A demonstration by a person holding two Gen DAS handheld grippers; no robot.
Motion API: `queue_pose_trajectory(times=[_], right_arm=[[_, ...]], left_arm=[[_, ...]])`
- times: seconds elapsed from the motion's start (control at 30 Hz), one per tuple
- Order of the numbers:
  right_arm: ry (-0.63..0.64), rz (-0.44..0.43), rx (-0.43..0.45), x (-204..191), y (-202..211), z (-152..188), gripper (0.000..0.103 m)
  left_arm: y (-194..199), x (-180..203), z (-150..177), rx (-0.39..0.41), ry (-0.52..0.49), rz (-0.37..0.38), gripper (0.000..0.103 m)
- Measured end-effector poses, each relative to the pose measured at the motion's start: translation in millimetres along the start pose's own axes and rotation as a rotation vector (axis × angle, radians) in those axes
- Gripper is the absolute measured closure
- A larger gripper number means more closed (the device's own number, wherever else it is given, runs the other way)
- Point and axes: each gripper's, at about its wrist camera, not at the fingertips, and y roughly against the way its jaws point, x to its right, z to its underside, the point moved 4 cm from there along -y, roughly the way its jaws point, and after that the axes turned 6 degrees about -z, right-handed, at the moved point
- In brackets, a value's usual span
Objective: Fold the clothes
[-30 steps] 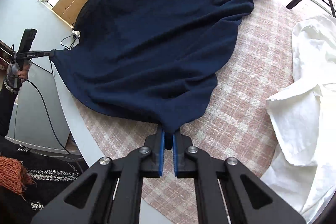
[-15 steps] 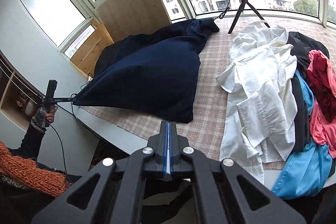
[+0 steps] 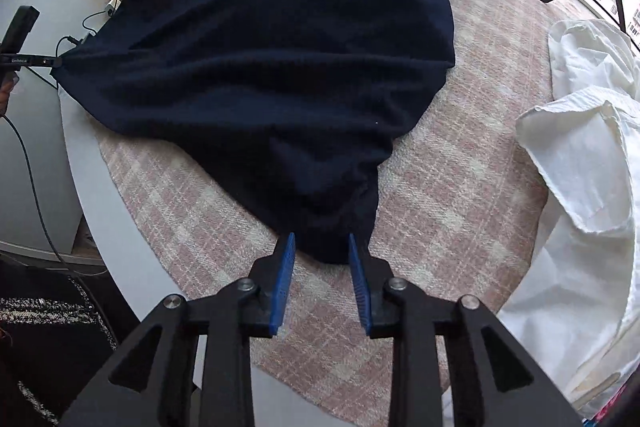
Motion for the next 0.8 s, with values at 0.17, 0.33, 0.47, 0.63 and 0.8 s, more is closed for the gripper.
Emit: queue_pose_trajectory(times=[0.17, 0.33, 0.47, 0.63, 0.8], right_arm=[[0.035, 0.026, -0.028, 9, -11, -11, 0.062], [-0.036, -0.179, -0.029, 4, -21, -18, 0.098], [-0.317, -0.518, 0.195, 18, 10, -43, 0.098], [-0.476, -0.636, 0.712, 82, 133, -116, 0.098], [-0.333, -0.540, 1.031, 86, 320, -194, 0.098]], left_arm=[[-9, 0, -9, -0.018, -0.019, 0.005, 0.101], [-9, -1, -26, 0.000, 0.015, 0.059, 0.101], [-1, 21, -59, 0.069, 0.022, 0.140, 0.101], [47, 58, -171, 0.225, -0.026, 0.209, 0.101], [207, 98, -272, 0.527, -0.075, 0.224, 0.101]])
